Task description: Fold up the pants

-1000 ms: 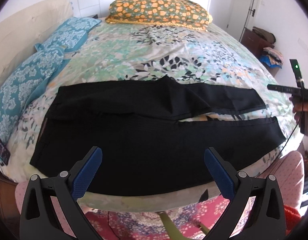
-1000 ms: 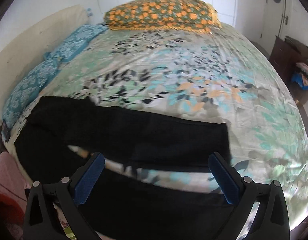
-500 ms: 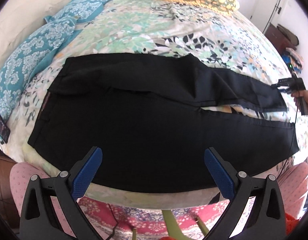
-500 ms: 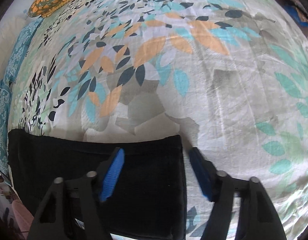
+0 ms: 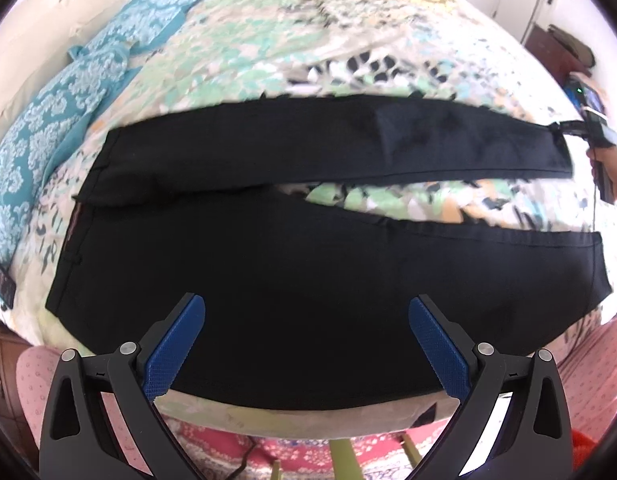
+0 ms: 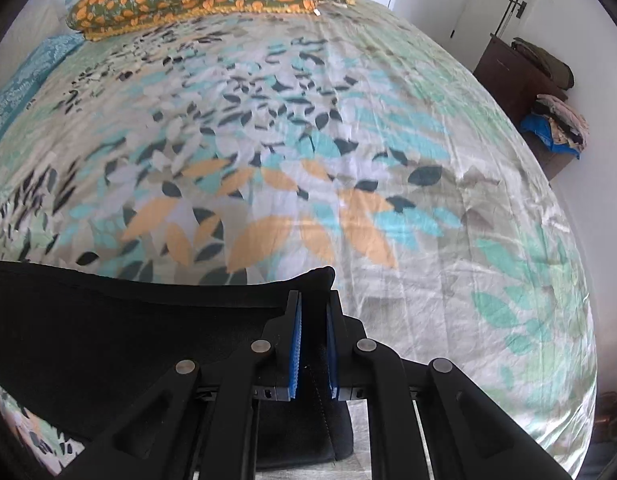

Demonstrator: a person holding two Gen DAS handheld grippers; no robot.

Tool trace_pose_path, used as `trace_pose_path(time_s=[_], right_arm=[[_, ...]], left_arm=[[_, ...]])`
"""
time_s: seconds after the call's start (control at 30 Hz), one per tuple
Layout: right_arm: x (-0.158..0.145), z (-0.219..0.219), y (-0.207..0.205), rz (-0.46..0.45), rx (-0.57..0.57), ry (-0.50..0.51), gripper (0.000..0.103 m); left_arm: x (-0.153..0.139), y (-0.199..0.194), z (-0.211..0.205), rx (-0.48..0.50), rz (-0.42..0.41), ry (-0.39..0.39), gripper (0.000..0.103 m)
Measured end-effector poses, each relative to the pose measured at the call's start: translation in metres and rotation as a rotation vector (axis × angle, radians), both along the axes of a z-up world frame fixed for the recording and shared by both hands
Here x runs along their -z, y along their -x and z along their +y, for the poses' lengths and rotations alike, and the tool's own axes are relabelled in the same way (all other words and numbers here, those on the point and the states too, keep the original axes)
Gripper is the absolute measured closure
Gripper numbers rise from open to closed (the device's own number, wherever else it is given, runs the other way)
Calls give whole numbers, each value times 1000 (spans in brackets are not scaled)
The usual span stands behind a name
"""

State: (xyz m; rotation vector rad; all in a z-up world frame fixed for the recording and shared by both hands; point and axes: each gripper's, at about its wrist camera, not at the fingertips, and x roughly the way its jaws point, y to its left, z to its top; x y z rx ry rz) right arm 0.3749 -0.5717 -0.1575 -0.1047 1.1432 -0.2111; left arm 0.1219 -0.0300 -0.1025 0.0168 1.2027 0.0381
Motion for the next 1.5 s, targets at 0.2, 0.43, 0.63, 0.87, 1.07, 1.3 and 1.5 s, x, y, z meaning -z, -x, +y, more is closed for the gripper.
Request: trace_pose_path(time_s=[0.2, 0.43, 0.63, 0.87, 1.07, 1.3, 1.5], right_arm=[[4, 0, 6, -27, 68, 55, 70], [-50, 43, 69, -187, 12, -78, 35], [-55, 100, 151, -180, -68, -194, 30], [-38, 111, 243, -159, 122, -366, 25], [-25, 151, 288, -205, 191, -429, 25], [-18, 238, 294, -181, -99, -360, 22], [25, 239, 291, -119, -64, -361, 20]], left_arm=[[21, -54, 65, -144, -18, -60, 1], [65, -171, 170, -346, -153, -289, 1], [122, -177, 248, -506, -119, -252, 0], [75, -132, 234, -453, -147, -195, 1], [78, -70, 161, -285, -84, 66, 1], [119, -39, 51, 4, -57, -49, 0], [125, -30, 53, -1, -191, 1, 0]])
